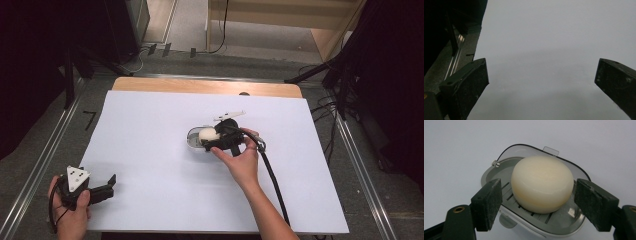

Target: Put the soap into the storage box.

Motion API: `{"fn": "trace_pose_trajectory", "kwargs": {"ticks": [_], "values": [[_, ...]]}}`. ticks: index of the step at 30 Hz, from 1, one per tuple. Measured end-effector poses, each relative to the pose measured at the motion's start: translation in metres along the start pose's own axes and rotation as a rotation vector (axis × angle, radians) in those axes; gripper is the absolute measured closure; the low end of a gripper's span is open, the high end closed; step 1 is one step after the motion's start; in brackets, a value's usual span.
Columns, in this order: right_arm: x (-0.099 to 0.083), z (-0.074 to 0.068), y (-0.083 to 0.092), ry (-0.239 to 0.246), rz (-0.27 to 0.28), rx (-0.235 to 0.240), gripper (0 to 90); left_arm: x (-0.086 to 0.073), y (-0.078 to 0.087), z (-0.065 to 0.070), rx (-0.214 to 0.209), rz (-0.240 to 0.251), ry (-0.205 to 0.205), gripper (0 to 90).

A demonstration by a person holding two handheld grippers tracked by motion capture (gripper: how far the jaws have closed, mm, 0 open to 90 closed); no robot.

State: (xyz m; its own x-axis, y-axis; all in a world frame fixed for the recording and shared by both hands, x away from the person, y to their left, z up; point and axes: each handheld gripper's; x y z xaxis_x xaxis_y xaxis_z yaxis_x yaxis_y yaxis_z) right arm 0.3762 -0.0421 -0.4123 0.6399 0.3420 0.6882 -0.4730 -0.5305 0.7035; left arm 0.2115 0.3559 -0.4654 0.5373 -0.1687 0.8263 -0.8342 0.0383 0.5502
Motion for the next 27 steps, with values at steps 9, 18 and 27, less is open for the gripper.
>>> {"fn": "trace_pose_trajectory", "kwargs": {"ticks": [9, 18, 27], "values": [[-0.001, 0.003, 0.008, 0.002, 0.031, 0.001, 22.3, 0.0, 0.0, 0.0, 0.0, 0.0, 0.0, 0.0], [-0.009, 0.014, 0.019, -0.042, 0.077, -0.002, 16.4, 0.0, 0.0, 0.0, 0.001, -0.001, 0.0, 0.0], [-0.018, 0.024, 0.03, -0.045, 0.091, -0.031, 13.6, 0.0, 0.0, 0.0, 0.001, 0.0, 0.0, 0.0]]}}
Point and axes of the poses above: each handheld gripper's, and its own axes: y roughly backward along the jaws, x roughly out of its top, z roughly to its right, and after that the axes turned 1 degree about z, right-handed
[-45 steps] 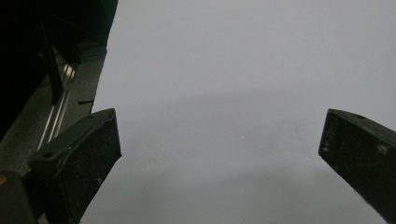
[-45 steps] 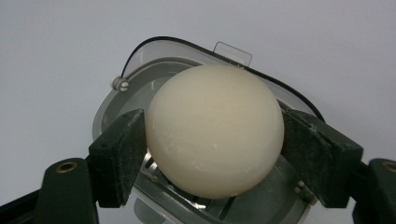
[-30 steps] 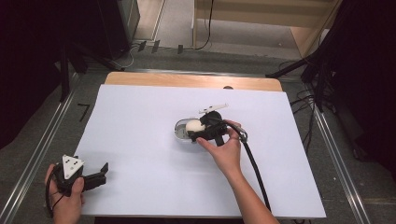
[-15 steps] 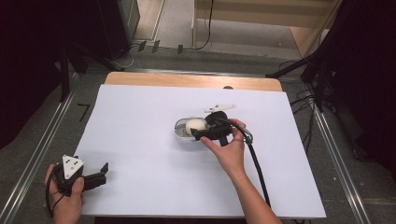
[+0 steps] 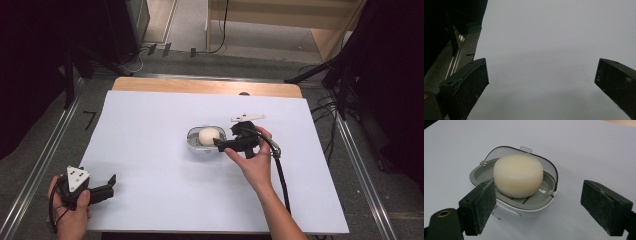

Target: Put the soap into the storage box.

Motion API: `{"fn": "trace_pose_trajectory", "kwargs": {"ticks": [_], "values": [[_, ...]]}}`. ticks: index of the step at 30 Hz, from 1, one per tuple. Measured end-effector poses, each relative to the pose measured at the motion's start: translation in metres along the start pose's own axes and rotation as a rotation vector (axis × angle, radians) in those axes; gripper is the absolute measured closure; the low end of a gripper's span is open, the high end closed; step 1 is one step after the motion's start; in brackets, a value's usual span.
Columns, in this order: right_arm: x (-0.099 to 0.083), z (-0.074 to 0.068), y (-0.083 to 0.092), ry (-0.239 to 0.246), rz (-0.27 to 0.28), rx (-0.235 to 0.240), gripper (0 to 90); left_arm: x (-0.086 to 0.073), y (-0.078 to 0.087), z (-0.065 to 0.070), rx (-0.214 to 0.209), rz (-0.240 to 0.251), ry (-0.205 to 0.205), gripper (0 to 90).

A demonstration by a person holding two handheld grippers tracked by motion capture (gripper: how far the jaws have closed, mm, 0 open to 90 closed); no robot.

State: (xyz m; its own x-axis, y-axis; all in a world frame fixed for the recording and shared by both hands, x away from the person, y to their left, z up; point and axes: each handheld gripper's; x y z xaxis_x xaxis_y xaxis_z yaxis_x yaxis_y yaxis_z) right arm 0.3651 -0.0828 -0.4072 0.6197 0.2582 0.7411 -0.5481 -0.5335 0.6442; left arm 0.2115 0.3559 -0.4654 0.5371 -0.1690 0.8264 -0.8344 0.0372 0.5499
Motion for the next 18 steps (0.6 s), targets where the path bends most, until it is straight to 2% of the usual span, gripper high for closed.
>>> {"fn": "trace_pose_trajectory", "kwargs": {"ticks": [5, 8, 18], "values": [[-0.003, 0.004, 0.006, 0.012, 0.004, -0.029, 13.4, 0.0, 0.0, 0.0, 0.0, -0.002, 0.0, 0.0], [-0.005, 0.006, 0.008, 0.013, 0.007, -0.028, 13.3, 0.0, 0.0, 0.0, 0.002, -0.002, 0.003, 0.0], [-0.013, 0.021, 0.02, -0.014, 0.03, -0.052, 13.3, 0.0, 0.0, 0.0, 0.003, 0.0, 0.003, 0.0]]}}
Point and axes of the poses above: each handheld gripper's, and its own axes: y roughly backward along the jaws, x roughly out of its top, z roughly to its right, and after that the axes turned 1 degree about z, right-handed
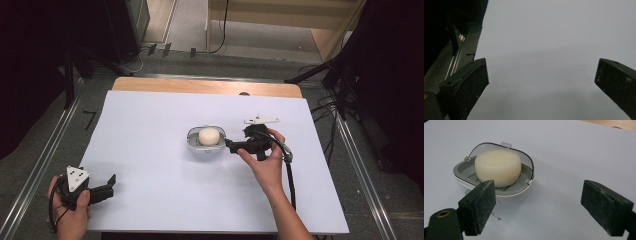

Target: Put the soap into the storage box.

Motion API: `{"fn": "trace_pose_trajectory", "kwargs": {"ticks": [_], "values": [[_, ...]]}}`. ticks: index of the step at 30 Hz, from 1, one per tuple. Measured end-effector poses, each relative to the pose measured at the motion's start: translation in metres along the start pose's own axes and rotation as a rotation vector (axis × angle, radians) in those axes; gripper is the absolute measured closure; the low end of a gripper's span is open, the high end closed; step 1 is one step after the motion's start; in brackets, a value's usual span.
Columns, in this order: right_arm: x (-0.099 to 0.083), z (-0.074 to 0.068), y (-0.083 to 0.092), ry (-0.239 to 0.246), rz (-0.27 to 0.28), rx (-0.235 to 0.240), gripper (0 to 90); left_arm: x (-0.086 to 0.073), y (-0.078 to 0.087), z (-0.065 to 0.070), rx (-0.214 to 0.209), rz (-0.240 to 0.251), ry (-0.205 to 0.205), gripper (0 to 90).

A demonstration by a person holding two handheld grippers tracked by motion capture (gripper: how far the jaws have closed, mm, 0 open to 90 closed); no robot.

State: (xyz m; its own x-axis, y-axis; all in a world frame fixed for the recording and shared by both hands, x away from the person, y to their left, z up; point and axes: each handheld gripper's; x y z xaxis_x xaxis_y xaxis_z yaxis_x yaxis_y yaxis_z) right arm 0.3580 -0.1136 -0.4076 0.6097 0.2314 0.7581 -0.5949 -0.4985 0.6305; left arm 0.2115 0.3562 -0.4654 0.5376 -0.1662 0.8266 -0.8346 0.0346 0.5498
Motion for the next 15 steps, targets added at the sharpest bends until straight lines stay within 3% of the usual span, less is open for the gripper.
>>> {"fn": "trace_pose_trajectory", "kwargs": {"ticks": [10, 11, 12, 15], "values": [[-0.008, 0.012, 0.009, -0.013, 0.014, -0.017, 13.0, 0.0, 0.0, 0.0, 0.001, 0.0, 0.0, 0.0], [-0.009, 0.012, 0.01, -0.017, 0.014, -0.02, 11.8, 0.0, 0.0, 0.0, 0.001, -0.001, 0.0, 0.0], [-0.01, 0.016, 0.012, -0.033, 0.011, -0.054, 6.6, 0.0, 0.0, 0.0, 0.0, -0.001, -0.001, 0.0], [-0.012, 0.019, 0.013, -0.042, 0.013, -0.048, 4.3, 0.0, 0.0, 0.0, 0.001, -0.001, -0.001, 0.0]]}}
Point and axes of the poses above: each handheld gripper's, and its own axes: y roughly backward along the jaws, x roughly out of its top, z roughly to its right, and after that the axes turned 1 degree about z, right-handed
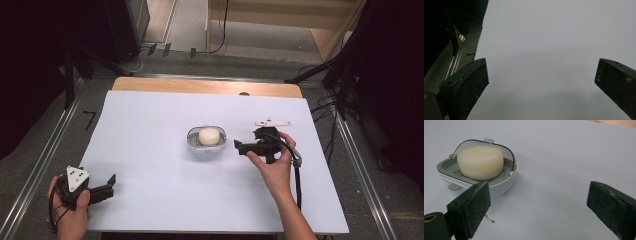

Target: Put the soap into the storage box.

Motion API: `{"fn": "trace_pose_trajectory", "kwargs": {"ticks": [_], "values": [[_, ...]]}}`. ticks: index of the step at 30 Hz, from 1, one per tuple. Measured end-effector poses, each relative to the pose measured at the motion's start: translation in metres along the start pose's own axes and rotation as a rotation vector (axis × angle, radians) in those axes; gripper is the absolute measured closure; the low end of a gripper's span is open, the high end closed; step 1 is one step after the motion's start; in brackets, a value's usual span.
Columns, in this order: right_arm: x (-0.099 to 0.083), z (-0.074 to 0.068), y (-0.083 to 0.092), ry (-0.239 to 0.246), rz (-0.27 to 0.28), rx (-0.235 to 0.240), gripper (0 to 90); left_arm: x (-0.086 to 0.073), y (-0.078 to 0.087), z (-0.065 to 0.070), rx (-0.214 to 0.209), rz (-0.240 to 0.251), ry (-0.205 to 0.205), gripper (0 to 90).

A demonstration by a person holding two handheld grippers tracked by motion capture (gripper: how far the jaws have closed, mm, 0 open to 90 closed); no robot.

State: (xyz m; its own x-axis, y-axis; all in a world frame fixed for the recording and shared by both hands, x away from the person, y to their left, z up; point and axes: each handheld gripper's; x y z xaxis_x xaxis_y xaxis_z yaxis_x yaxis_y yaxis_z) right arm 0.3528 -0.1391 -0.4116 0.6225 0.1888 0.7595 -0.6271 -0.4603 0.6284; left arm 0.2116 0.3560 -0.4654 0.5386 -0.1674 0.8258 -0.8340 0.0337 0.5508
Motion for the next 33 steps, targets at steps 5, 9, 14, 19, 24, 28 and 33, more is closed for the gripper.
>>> {"fn": "trace_pose_trajectory", "kwargs": {"ticks": [5, 9, 14, 19, 24, 28, 33], "values": [[-0.005, 0.008, 0.005, -0.011, 0.003, -0.002, 2.9, 0.0, 0.0, 0.001, 0.005, 0.002, -0.001, 0.0], [-0.011, 0.014, 0.009, -0.015, 0.009, -0.007, 2.8, 0.0, 0.0, 0.0, 0.002, -0.001, 0.0, 0.0], [-0.019, 0.021, 0.014, -0.021, 0.007, -0.026, 2.6, 0.0, 0.0, 0.0, 0.0, -0.002, 0.0, 0.0], [-0.031, 0.032, 0.019, -0.037, 0.006, -0.037, 2.6, 0.0, 0.0, 0.0, 0.004, -0.001, -0.003, 0.0], [-0.042, 0.04, 0.024, -0.047, 0.005, -0.072, 2.6, 0.0, 0.0, 0.0, 0.006, 0.001, -0.001, 0.0], [-0.052, 0.048, 0.03, -0.067, 0.017, -0.087, 2.6, 0.0, 0.0, 0.0, 0.007, 0.0, -0.001, 0.0], [-0.059, 0.054, 0.035, -0.082, 0.027, -0.081, 2.6, 0.0, 0.0, 0.0, 0.006, 0.0, -0.001, 0.0]]}}
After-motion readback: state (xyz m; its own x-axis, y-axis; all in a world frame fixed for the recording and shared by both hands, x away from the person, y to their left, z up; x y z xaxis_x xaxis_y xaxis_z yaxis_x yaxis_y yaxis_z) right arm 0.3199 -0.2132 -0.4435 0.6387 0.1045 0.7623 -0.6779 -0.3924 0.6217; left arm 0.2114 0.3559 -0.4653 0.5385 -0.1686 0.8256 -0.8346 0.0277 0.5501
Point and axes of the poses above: each handheld gripper's, and its own axes: y roughly backward along the jaws, x roughly out of its top, z roughly to its right, and after that the axes turned 1 degree about z, right-handed
